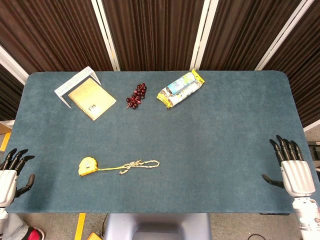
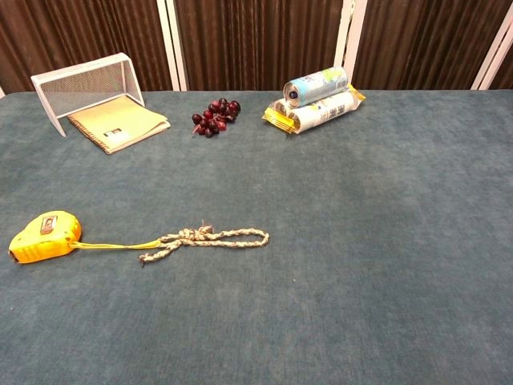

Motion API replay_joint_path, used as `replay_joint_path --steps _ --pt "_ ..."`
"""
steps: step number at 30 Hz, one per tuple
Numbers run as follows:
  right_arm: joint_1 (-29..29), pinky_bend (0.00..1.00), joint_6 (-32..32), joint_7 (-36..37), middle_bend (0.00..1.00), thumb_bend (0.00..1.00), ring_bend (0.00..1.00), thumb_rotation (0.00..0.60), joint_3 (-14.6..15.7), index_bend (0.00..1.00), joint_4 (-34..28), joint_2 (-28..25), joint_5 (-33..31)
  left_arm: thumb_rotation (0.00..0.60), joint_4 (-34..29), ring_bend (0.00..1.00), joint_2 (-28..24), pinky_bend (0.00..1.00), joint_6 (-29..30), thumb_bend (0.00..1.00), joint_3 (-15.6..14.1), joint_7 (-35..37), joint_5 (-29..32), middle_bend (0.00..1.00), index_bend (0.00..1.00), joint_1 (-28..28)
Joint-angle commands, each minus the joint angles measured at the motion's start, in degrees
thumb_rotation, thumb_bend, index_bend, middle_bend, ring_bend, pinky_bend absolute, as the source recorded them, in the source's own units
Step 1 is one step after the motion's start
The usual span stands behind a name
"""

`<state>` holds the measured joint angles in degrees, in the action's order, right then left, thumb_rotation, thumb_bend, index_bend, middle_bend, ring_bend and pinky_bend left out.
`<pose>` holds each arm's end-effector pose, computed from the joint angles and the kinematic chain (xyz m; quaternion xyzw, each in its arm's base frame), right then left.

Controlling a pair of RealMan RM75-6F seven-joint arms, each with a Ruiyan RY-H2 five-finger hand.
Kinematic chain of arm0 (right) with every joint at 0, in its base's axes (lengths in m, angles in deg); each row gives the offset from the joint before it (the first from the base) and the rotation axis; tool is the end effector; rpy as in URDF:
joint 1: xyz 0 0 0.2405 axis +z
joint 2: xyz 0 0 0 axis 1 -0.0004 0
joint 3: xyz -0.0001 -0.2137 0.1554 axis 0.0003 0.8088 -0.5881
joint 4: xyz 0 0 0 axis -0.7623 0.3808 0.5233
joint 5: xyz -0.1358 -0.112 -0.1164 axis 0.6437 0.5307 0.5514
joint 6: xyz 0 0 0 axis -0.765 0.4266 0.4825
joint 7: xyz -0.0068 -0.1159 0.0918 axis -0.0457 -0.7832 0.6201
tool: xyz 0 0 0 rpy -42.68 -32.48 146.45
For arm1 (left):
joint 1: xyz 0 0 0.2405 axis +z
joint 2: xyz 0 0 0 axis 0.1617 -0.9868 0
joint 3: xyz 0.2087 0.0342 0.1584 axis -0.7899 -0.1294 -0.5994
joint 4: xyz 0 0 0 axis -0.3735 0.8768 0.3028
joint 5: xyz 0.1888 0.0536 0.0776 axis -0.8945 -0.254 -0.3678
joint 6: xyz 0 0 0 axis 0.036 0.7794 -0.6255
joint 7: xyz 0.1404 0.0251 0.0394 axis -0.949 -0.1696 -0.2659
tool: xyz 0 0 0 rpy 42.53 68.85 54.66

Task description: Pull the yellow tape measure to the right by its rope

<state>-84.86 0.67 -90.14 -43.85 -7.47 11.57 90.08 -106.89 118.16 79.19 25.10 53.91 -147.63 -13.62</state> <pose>-0.3169 -0.1897 0.1553 0.6124 -0.3570 0.3697 0.6007 -0.3219 0.1830 0.1647 -0.5922 -0.3664 -0.3896 0.6027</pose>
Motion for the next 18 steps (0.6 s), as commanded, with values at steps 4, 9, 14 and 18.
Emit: replay_joint_path --steps 4,9,14,18 --pt "-0.11 0.13 -0.11 -0.51 0.00 0.01 0.00 0.600 0.02 0.00 -0.12 -0.11 -0.37 0.600 -0.81 0.05 0.16 0.31 -0.11 0.44 0.12 -2.12 0.72 0.14 0.24 0.12" --pt "0.28 0.13 -0.11 0.67 0.00 0.00 0.00 0.600 0.56 0.00 0.62 -0.04 1.54 0.600 -1.32 0.05 0.25 0.31 0.37 0.44 0.09 -3.17 0.63 0.14 0.24 0.35" --pt "1.33 0.48 2.66 2.06 0.39 0.01 0.39 0.600 0.01 0.03 4.51 2.45 5.70 0.600 -0.41 0.05 0.75 0.31 -0.32 0.44 0.34 -3.29 1.06 0.14 0.23 -0.06" --pt "3.33 0.87 2.43 4.85 0.73 0.01 0.75 0.600 0.61 0.20 5.80 3.75 9.69 0.600 -0.36 0.05 0.65 0.31 -0.68 0.44 0.44 -3.03 1.68 0.14 0.23 -0.04"
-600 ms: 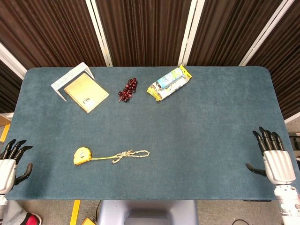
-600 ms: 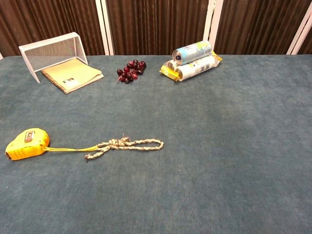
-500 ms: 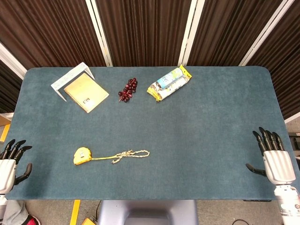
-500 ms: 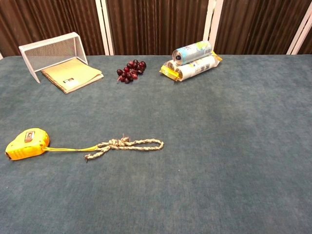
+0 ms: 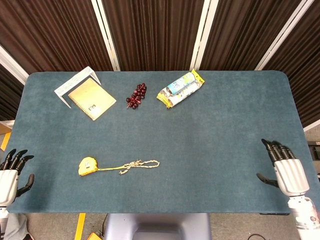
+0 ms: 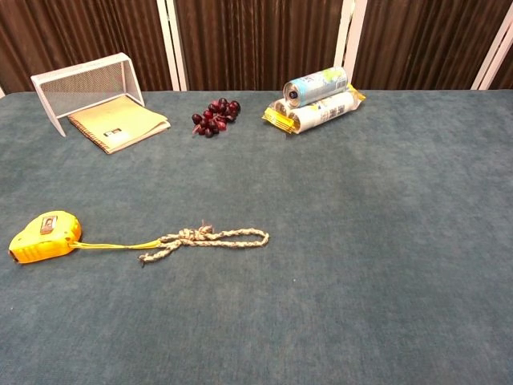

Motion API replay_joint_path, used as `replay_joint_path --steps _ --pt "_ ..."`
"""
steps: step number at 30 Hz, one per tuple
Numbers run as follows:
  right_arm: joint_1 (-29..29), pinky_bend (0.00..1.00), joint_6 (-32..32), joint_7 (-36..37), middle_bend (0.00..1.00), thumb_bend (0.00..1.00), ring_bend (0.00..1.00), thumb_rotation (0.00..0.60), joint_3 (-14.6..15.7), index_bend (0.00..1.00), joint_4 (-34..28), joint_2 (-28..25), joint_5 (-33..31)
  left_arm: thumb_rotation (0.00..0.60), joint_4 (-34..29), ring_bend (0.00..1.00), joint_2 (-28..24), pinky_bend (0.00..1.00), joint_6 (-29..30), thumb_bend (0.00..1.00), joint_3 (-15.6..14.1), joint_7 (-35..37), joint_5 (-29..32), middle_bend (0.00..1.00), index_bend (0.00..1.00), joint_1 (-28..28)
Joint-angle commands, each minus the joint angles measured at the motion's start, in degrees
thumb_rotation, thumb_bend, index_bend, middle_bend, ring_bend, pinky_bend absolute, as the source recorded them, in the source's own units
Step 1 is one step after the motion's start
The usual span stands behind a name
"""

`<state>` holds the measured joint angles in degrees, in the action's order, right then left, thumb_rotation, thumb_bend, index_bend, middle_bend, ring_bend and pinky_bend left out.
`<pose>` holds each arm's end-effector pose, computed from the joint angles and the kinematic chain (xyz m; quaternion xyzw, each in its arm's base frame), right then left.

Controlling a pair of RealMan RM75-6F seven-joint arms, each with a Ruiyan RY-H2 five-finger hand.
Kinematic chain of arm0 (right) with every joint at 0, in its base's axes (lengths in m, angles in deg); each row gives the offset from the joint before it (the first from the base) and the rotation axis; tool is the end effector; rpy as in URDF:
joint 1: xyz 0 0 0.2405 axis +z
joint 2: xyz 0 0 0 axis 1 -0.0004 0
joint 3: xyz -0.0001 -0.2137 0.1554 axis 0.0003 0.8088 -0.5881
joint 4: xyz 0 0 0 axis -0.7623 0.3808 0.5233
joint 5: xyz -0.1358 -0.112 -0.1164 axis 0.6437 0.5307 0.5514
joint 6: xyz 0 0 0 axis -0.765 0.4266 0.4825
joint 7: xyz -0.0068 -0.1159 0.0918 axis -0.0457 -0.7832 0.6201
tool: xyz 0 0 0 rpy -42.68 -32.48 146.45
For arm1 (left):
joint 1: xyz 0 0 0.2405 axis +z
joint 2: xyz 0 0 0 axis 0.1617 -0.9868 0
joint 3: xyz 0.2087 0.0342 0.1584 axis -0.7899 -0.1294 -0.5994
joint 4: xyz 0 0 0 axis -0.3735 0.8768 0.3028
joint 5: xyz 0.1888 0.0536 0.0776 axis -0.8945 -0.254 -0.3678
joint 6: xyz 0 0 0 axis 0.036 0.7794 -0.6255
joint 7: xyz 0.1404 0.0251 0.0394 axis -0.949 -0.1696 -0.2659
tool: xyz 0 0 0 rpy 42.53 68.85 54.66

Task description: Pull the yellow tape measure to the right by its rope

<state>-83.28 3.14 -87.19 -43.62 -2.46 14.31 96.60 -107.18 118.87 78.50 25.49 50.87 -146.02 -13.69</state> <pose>-0.3074 -0.1972 0.1458 0.6381 -0.3155 0.4111 0.5695 -0.3237 0.1846 0.1610 -0.5918 -0.3637 -0.3723 0.6156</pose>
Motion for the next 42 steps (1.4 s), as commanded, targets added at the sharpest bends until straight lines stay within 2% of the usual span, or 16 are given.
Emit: replay_joint_path --steps 1,3,6,11,17,19,22,25,28,33,42 --pt "2.85 0.93 -0.81 2.78 0.78 0.02 0.81 0.600 0.78 0.25 0.28 0.89 4.80 0.600 -0.26 0.05 -0.12 0.31 0.23 0.44 0.00 -0.12 -0.10 0.14 0.23 0.10" --pt "4.78 0.99 -2.85 4.40 0.86 0.04 0.89 0.600 1.69 0.33 -1.44 0.07 7.27 0.600 -0.50 0.05 -0.17 0.31 0.83 0.44 -0.04 -0.30 -0.72 0.14 0.23 0.19" --pt "8.45 1.00 -8.02 5.95 0.92 0.07 0.94 0.600 2.81 0.39 -5.62 -1.90 9.77 0.600 -0.51 0.05 -0.12 0.31 1.24 0.44 -0.18 -0.61 -1.29 0.14 0.23 0.27" --pt "13.96 1.00 -17.06 -0.61 0.96 0.09 0.99 0.600 1.91 0.42 -11.16 -2.19 9.67 0.600 -0.36 0.05 -0.14 0.31 0.82 0.44 0.18 -1.17 -0.14 0.14 0.23 0.26" --pt "20.25 1.00 -27.93 -7.80 1.00 0.10 1.00 0.600 -2.05 0.46 -14.84 1.10 2.01 0.600 -0.59 0.05 -0.26 0.31 1.03 0.44 0.37 -1.62 0.23 0.14 0.23 0.40" --pt "22.70 1.00 -32.12 -8.63 1.00 0.15 1.00 0.600 -3.23 0.49 -15.97 2.20 -1.43 0.600 -0.64 0.05 -0.25 0.31 1.06 0.44 0.28 -1.68 -0.02 0.14 0.23 0.37" --pt "25.82 1.00 -36.90 -9.64 1.00 0.28 1.00 0.600 -4.37 0.55 -16.66 4.04 -5.47 0.600 -0.65 0.05 -0.27 0.31 0.77 0.44 0.13 -1.66 -0.21 0.14 0.23 0.25" --pt "28.38 1.00 -39.86 -11.62 1.00 0.33 1.00 0.600 -5.09 0.59 -16.03 6.53 -8.41 0.600 -0.67 0.05 -0.29 0.31 0.32 0.44 0.05 -1.75 -0.07 0.14 0.23 0.12" --pt "30.61 1.00 -42.03 -13.76 1.00 0.34 1.00 0.600 -5.59 0.61 -14.78 9.36 -11.41 0.600 -0.82 0.05 -0.37 0.31 0.06 0.44 0.00 -1.77 0.10 0.14 0.23 0.09" --pt "33.82 1.00 -44.19 -17.46 1.00 0.34 1.00 0.600 -6.35 0.61 -11.44 13.95 -16.61 0.600 -1.16 0.05 -0.59 0.31 0.15 0.44 -0.08 -1.80 -0.07 0.14 0.23 0.14" --pt "39.36 1.00 -46.19 -25.31 1.00 0.34 1.00 0.600 -6.51 0.57 -1.45 22.73 -28.28 0.600 -1.47 0.05 -0.87 0.31 0.33 0.44 -0.21 -1.59 -0.40 0.14 0.23 0.22"
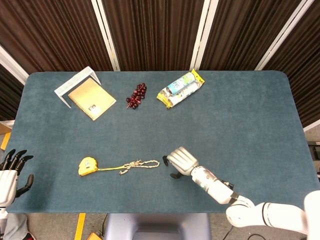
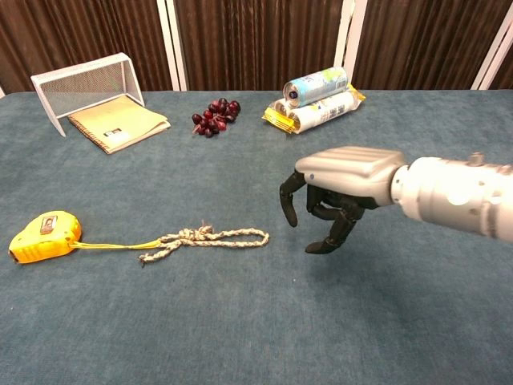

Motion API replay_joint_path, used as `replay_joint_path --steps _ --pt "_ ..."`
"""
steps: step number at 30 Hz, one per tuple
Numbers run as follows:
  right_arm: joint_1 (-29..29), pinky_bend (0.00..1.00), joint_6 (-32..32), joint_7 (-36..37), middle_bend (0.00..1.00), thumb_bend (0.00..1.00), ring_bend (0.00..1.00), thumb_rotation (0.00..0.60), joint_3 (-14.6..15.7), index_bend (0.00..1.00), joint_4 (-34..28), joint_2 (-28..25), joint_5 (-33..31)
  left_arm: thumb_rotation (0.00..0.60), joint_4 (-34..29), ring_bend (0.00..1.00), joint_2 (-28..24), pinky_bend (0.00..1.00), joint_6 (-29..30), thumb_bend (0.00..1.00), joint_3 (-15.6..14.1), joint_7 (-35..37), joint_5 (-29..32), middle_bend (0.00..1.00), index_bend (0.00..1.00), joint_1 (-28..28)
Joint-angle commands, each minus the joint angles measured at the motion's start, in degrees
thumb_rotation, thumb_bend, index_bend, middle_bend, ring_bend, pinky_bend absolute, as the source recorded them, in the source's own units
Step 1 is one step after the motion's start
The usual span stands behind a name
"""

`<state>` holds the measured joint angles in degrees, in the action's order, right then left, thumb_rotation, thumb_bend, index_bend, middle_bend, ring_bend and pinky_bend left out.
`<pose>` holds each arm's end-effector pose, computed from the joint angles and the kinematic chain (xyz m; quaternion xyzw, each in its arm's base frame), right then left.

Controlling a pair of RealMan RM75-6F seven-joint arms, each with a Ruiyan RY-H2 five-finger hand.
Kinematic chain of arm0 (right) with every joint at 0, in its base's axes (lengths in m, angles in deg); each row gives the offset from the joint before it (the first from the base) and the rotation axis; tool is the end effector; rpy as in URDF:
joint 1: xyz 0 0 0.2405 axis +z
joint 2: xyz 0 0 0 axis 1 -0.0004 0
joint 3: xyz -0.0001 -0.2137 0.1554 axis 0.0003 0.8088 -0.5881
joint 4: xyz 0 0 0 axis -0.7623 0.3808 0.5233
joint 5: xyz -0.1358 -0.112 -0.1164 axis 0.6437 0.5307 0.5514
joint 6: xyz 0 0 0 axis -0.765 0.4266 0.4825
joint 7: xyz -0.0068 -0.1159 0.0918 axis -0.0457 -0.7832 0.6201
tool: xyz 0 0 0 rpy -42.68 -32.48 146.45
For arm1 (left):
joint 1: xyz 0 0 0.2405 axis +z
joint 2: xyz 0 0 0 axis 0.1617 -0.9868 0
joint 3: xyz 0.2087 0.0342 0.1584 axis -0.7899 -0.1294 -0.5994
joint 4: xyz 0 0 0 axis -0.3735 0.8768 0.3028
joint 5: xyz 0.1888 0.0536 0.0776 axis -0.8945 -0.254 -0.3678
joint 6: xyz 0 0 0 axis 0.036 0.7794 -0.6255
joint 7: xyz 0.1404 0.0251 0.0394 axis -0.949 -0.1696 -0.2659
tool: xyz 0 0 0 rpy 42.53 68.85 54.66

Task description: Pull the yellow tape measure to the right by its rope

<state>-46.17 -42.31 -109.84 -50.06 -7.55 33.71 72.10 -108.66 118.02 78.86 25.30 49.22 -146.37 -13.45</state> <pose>-0.1188 -0.3149 -0.0496 0.8383 -0.3327 0.3151 0.2956 -0.3197 0.1823 0.1635 -0.5961 -0.3573 -0.3674 0.6181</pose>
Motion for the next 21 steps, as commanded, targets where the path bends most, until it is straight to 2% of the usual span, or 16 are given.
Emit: replay_joint_path --steps 1,9,21 --pt "2.65 1.00 -0.82 -2.92 1.00 0.34 1.00 0.600 -0.01 0.57 4.36 4.04 -4.54 0.600 0.02 0.05 -0.02 0.31 -0.10 0.44 -0.02 0.10 -0.02 0.14 0.23 -0.03" --pt "5.15 1.00 -1.27 -2.33 1.00 0.34 1.00 0.600 0.69 0.57 7.15 7.53 -6.76 0.600 -0.03 0.05 -0.21 0.31 -0.25 0.44 0.04 0.52 0.20 0.14 0.23 -0.04" --pt "8.19 1.00 -0.86 -1.04 1.00 0.34 1.00 0.600 0.03 0.57 11.20 11.12 -8.71 0.600 -0.11 0.05 -0.37 0.31 -0.03 0.44 0.00 0.92 -0.04 0.14 0.23 0.05"
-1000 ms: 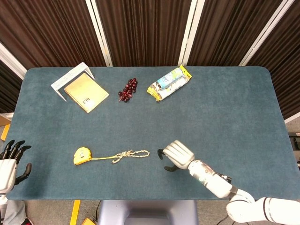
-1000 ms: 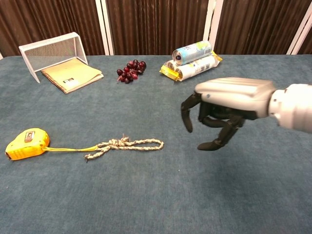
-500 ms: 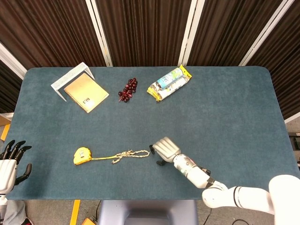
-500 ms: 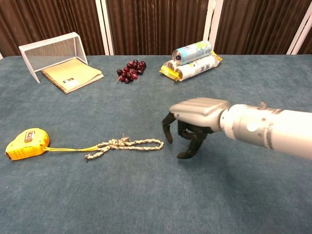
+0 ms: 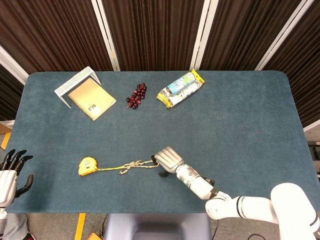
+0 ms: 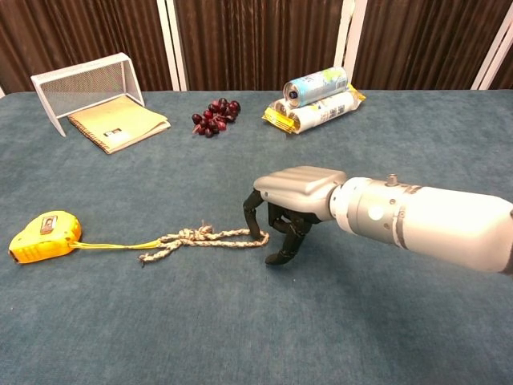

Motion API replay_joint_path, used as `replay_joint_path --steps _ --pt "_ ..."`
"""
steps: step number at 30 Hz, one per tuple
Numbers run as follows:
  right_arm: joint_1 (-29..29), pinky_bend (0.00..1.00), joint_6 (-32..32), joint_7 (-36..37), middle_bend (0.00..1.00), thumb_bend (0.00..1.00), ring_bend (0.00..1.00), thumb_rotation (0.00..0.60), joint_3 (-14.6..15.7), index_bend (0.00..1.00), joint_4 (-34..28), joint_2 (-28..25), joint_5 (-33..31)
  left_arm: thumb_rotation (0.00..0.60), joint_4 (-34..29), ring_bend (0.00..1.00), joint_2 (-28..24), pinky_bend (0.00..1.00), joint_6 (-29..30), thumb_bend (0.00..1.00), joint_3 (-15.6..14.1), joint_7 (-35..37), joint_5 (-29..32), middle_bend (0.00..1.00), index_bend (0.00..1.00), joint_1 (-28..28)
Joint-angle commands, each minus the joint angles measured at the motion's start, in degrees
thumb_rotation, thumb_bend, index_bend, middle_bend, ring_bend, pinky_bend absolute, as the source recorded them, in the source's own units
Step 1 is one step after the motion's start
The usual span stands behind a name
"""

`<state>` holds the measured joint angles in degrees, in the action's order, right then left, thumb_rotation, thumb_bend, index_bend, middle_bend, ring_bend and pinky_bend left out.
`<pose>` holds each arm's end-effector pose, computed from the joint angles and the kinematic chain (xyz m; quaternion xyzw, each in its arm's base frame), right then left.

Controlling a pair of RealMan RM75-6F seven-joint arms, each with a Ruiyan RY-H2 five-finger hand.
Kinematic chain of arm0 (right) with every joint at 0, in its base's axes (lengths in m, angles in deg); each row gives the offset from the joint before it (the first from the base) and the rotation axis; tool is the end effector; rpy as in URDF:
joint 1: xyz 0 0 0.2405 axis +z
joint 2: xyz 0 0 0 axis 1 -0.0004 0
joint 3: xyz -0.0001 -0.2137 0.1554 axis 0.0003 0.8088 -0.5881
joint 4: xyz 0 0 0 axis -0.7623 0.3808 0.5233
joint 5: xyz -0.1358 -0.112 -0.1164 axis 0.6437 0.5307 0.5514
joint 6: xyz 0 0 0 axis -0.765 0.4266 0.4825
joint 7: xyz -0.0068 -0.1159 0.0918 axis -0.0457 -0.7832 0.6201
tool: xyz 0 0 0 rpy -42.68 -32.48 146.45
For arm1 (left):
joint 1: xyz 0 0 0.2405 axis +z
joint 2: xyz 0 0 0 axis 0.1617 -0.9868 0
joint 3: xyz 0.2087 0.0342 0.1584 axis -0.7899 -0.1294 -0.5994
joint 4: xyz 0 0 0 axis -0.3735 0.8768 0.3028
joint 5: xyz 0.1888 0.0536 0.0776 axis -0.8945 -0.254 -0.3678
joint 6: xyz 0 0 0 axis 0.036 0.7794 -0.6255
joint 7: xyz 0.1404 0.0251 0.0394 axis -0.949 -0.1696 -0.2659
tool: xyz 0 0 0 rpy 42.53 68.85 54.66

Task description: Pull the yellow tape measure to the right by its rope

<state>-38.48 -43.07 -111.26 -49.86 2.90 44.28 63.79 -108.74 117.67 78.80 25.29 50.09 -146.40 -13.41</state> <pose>-0.0913 -0.3313 -0.1015 0.8393 -0.3457 0.3049 0.2883 -0.3200 0.1821 0.1652 -0.5944 -0.3607 -0.3703 0.6160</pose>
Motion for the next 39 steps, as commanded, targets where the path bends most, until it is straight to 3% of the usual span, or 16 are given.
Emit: replay_joint_path --steps 1,12,18,22,29,39 --pt "0.77 1.00 -0.13 0.54 1.00 0.34 1.00 0.600 -0.22 0.57 1.31 0.88 -0.59 0.600 -0.04 0.05 -0.04 0.31 0.08 0.44 0.03 0.09 -0.02 0.14 0.23 0.02" --pt "2.38 1.00 -0.49 0.65 1.00 0.37 1.00 0.600 -0.19 0.57 5.36 3.14 -2.74 0.600 -0.03 0.05 -0.22 0.31 0.43 0.44 0.10 0.62 -0.08 0.14 0.23 0.18" --pt "2.96 1.00 -0.08 1.18 1.00 0.46 1.00 0.600 0.13 0.59 7.97 4.73 -2.69 0.600 0.02 0.05 -0.33 0.31 0.68 0.44 0.10 1.05 -0.29 0.14 0.23 0.28" --pt "2.85 1.00 0.55 1.61 1.00 0.58 1.00 0.600 0.40 0.65 8.95 4.86 -2.21 0.600 -0.02 0.05 -0.36 0.31 0.81 0.44 0.08 1.04 -0.38 0.14 0.23 0.34" --pt "1.83 1.00 2.48 4.11 1.00 0.74 1.00 0.600 0.06 0.86 9.63 4.25 -0.81 0.600 -0.07 0.05 -0.30 0.31 0.74 0.44 -0.03 0.92 -0.64 0.14 0.23 0.29" --pt "-1.79 1.00 5.75 9.99 1.00 0.78 1.00 0.600 0.22 0.92 5.62 -2.69 3.21 0.600 -0.07 0.05 -0.18 0.31 0.42 0.44 -0.16 0.70 -0.75 0.14 0.23 0.16"
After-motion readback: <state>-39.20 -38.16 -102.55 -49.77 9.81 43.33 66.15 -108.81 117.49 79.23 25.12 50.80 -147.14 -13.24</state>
